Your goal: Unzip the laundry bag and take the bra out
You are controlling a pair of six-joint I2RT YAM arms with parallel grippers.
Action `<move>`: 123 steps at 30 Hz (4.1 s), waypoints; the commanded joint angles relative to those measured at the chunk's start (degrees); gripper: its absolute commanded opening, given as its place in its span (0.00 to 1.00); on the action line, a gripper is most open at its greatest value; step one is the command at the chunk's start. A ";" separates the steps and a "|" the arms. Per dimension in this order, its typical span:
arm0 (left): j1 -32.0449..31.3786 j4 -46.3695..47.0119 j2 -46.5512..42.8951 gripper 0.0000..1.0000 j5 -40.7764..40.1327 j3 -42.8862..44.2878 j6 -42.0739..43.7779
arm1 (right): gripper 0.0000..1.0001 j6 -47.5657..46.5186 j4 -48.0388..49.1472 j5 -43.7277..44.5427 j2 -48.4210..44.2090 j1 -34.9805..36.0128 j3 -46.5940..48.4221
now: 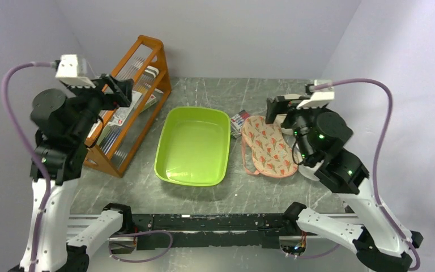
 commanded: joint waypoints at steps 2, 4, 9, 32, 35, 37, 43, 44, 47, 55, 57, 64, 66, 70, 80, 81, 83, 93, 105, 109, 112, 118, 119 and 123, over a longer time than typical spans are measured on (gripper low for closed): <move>0.03 2.10 5.20 0.97 10.69 -2.62 -4.34 | 1.00 3.83 -1.60 4.81 5.51 3.60 -0.48; -1.39 2.36 7.24 0.96 12.21 -3.51 -5.27 | 1.00 4.76 -2.39 5.58 8.11 4.77 -0.49; -7.35 2.79 12.31 0.96 13.74 -5.73 -7.61 | 1.00 7.16 -3.80 5.73 13.03 6.74 -1.89; -17.80 -7.30 12.32 0.96 2.02 -14.34 -13.25 | 1.00 21.73 11.04 -25.65 26.33 8.47 -18.36; -17.85 -9.20 10.35 0.96 1.56 -13.54 -12.78 | 1.00 22.99 14.19 -26.88 32.46 7.67 -15.47; -17.87 -11.67 9.64 0.96 0.84 -11.82 -12.34 | 1.00 24.02 15.87 -27.91 37.35 6.93 -12.87; -17.89 -14.83 5.28 0.96 1.11 -8.94 -12.45 | 1.00 27.43 23.60 -28.64 53.73 3.85 -5.31; -17.90 -14.47 4.55 0.96 1.30 -9.40 -12.96 | 1.00 27.59 23.71 -27.37 56.74 3.69 -3.03; -17.89 -13.56 2.38 0.96 2.42 -10.51 -14.02 | 1.00 28.22 22.76 -24.88 63.86 3.33 3.98; -17.90 -14.64 0.62 0.96 3.68 -10.26 -14.46 | 1.00 29.44 24.34 -19.82 76.38 1.45 13.86; -17.85 -15.32 0.08 0.96 3.21 -10.06 -14.48 | 1.00 28.99 22.26 -18.18 79.27 0.65 17.46; -17.90 -16.28 -2.42 0.96 3.48 -10.86 -14.71 | 1.00 29.84 16.59 -22.53 88.39 -3.82 30.94; -17.90 -16.74 -2.89 0.96 3.35 -10.76 -14.86 | 1.00 29.98 15.03 -24.01 90.88 -5.16 35.35; -17.90 -17.68 -3.47 0.96 3.50 -10.10 -15.38 | 1.00 28.85 13.25 -23.63 96.01 -7.16 44.92; -17.80 -17.33 -2.55 0.96 5.20 -10.64 -16.88 | 1.00 25.34 12.70 -30.20 101.58 -10.44 60.28; -17.89 -16.85 -2.66 0.96 5.35 -11.18 -17.15 | 1.00 25.09 12.10 -30.82 100.05 -10.41 59.85; -17.89 -15.73 -3.01 0.96 5.28 -12.44 -17.79 | 1.00 24.37 11.16 -33.04 95.74 -10.34 57.47; -17.86 -9.75 -3.56 0.96 6.79 -18.57 -15.96 | 1.00 15.79 13.34 -41.82 58.34 -10.53 14.77; -17.81 -5.12 -1.59 0.96 10.41 -19.68 -12.02 | 1.00 21.38 10.95 -21.25 27.24 -18.40 -25.73; -17.82 -4.73 -0.81 0.96 11.85 -19.60 -12.83 | 0.94 21.24 11.47 -20.79 28.37 -21.69 -27.39; -17.82 -4.89 -1.01 0.96 12.30 -20.02 -14.37 | 0.84 20.05 11.84 -21.81 31.59 -22.10 -26.43; -17.81 -7.98 -1.08 0.96 9.98 -19.90 -16.06 | 0.77 16.92 15.75 -26.29 35.58 -22.07 -27.75; -17.76 -8.25 -1.10 0.96 9.71 -19.61 -16.24 | 0.77 16.78 16.37 -25.90 35.95 -22.01 -28.15; -17.82 -9.07 -0.32 0.96 9.63 -18.18 -16.75 | 0.77 17.02 16.23 -19.51 37.42 -22.01 -28.89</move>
